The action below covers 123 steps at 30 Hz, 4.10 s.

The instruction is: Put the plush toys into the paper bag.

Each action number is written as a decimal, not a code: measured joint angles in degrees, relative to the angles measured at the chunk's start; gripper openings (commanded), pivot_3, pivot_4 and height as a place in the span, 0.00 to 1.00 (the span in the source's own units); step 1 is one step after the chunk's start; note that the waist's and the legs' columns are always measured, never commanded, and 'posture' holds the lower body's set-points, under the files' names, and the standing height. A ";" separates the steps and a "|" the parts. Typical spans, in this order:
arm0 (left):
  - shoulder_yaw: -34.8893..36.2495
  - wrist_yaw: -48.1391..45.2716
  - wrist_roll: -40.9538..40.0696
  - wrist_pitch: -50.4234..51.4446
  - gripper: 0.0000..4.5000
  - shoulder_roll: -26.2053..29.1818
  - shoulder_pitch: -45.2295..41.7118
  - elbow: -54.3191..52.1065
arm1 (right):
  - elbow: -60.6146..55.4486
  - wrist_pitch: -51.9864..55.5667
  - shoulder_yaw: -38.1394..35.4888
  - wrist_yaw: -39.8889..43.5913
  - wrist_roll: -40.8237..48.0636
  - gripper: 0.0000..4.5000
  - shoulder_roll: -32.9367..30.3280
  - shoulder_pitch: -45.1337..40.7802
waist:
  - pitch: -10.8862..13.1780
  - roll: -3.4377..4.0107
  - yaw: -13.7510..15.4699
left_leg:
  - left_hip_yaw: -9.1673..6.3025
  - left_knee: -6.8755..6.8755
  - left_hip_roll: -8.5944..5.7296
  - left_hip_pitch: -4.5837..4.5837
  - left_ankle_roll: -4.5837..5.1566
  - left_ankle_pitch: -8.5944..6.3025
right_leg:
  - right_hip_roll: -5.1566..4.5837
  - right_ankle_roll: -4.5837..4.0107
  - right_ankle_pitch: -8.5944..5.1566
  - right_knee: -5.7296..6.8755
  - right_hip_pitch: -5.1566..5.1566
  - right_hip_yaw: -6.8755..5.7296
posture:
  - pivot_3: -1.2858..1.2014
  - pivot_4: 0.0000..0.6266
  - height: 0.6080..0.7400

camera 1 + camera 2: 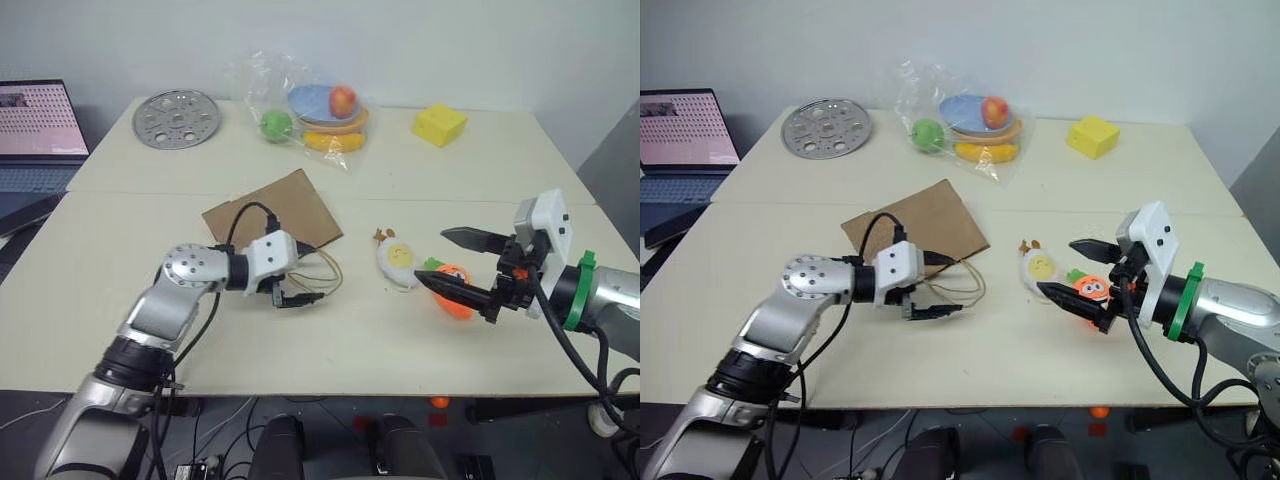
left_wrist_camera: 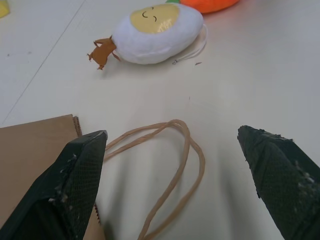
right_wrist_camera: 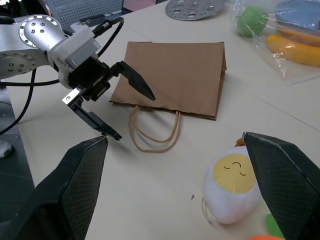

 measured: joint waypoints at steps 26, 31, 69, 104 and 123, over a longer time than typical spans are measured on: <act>8.51 -3.44 -8.85 7.08 0.00 -2.93 -11.41 11.10 | 0.75 -5.93 7.43 -7.45 -8.07 0.96 4.86 2.74 | 0.00 0.00 -0.24 | -0.05 0.06 0.00 0.01 0.01 0.01 | 0.07 0.06 0.02 0.07 0.01 0.00 | 0.52 0.24 1.00; 14.43 -5.41 -18.69 20.33 0.00 -1.67 -16.76 6.91 | 9.01 -11.23 17.52 -6.85 -17.67 0.62 12.51 -4.22 | 0.00 0.00 -0.64 | -0.06 0.06 0.01 0.02 0.02 0.01 | 0.13 0.08 0.03 0.09 0.00 0.02 | 0.52 0.24 1.00; 29.35 14.95 -23.78 20.52 0.00 -3.47 -23.50 3.73 | 77.72 -40.43 36.81 -7.07 -57.77 0.01 54.32 -30.41 | -0.01 -0.01 -0.59 | -0.20 0.07 0.04 0.15 -0.13 0.09 | 0.19 0.13 -0.07 0.95 -0.22 -0.04 | 0.52 0.24 1.00; 21.11 5.20 -22.67 18.00 0.00 -2.08 -11.31 -0.80 | 18.14 -10.07 24.65 -9.40 -48.71 0.98 30.33 -0.39 | -0.01 -0.03 -0.52 | -0.13 0.02 0.01 0.14 -0.16 0.09 | 0.13 -0.19 -0.27 0.87 -0.24 -0.04 | 0.52 0.24 1.00; 21.12 6.04 -22.71 20.63 0.00 -2.01 -11.30 -3.44 | 25.45 -17.01 25.57 -9.56 -53.68 0.01 30.32 -1.21 | -0.01 -0.04 -0.48 | -0.14 0.02 0.01 0.13 -0.16 0.09 | 0.14 -0.16 -0.29 0.85 -0.23 -0.04 | 0.52 0.24 1.00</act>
